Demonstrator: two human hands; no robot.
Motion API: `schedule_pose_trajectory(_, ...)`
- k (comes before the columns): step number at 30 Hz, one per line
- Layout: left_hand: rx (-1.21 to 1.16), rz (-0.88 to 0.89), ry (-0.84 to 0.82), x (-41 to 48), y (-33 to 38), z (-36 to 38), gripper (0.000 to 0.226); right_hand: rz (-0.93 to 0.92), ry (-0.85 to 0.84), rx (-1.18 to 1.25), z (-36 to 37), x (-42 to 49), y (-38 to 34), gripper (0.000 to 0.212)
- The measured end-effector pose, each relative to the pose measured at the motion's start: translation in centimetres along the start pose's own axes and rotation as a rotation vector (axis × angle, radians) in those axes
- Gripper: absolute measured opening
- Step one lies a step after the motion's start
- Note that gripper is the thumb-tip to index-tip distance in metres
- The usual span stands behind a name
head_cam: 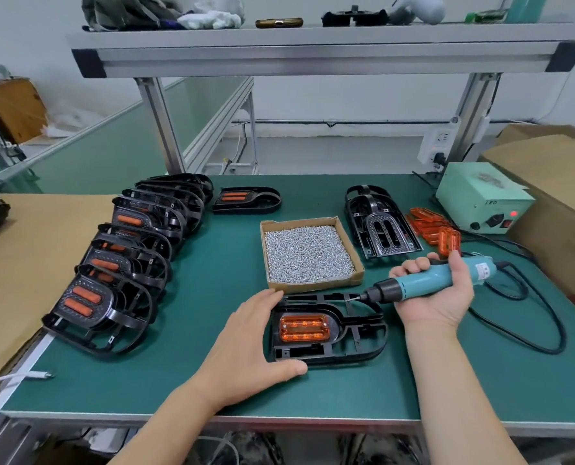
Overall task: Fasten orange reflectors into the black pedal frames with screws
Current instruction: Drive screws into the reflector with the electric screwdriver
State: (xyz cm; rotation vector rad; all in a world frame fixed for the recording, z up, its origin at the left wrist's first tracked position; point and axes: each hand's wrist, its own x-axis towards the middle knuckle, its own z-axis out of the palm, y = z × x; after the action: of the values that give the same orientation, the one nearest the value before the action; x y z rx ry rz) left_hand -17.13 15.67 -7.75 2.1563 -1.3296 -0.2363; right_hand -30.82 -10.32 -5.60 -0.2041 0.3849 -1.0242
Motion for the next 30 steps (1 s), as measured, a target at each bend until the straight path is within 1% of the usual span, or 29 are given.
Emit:
schedule_pose_trajectory(2, 0.034, 0.055, 0.046, -0.3, 0.1, 0.0, 0.105, 0.023, 0.012, 0.018, -0.3, 0.2, 0.2, 0.025)
schedule_pose_trajectory(4, 0.076, 0.134, 0.127, -0.8, 0.6, 0.1, 0.095, 0.031, 0.011, 0.021, -0.4, 0.4, 0.3, 0.026)
schedule_pose_trajectory(7, 0.113, 0.270, 0.227, -0.8, 2.2, 0.8, 0.066, 0.039, 0.005, 0.012, -0.4, 0.7, 0.3, 0.026)
schedule_pose_trajectory(9, 0.168, 0.357, 0.232, -0.6, 3.3, 1.4, 0.044, 0.047, 0.005, 0.018, -0.6, 0.8, 0.2, 0.026)
schedule_pose_trajectory(11, 0.252, 0.387, 0.191, -0.5, 4.1, 1.8, 0.032, 0.053, 0.007, 0.022, -0.8, 0.8, 0.1, 0.027)
schedule_pose_trajectory(13, 0.316, 0.375, 0.143, -0.3, 4.6, 1.8, 0.029, 0.056, 0.009, 0.026, -1.0, 0.8, 0.0, 0.027)
schedule_pose_trajectory(17, 0.448, 0.364, 0.038, 0.2, 5.6, 1.0, 0.035, 0.063, 0.018, 0.030, -1.0, 0.9, -0.2, 0.027)
schedule_pose_trajectory(21, 0.517, 0.415, 0.004, 0.0, 6.4, 0.3, 0.031, 0.070, 0.011, 0.047, -1.1, 0.8, -0.3, 0.026)
schedule_pose_trajectory(23, 0.511, 0.470, 0.029, -0.1, 6.6, -0.2, 0.030, 0.079, 0.003, 0.075, -1.1, 0.9, -0.4, 0.028)
schedule_pose_trajectory(26, 0.492, 0.541, 0.114, 0.4, 6.8, -1.8, 0.025, 0.098, -0.008, 0.126, -1.0, 1.1, -0.5, 0.030)
schedule_pose_trajectory(28, 0.505, 0.547, 0.179, 1.1, 6.9, -3.0, 0.023, 0.102, -0.011, 0.135, -1.0, 1.1, -0.5, 0.030)
schedule_pose_trajectory(30, 0.534, 0.516, 0.227, 2.4, 6.8, -4.0, 0.025, 0.101, -0.011, 0.134, -1.1, 1.2, -0.4, 0.030)
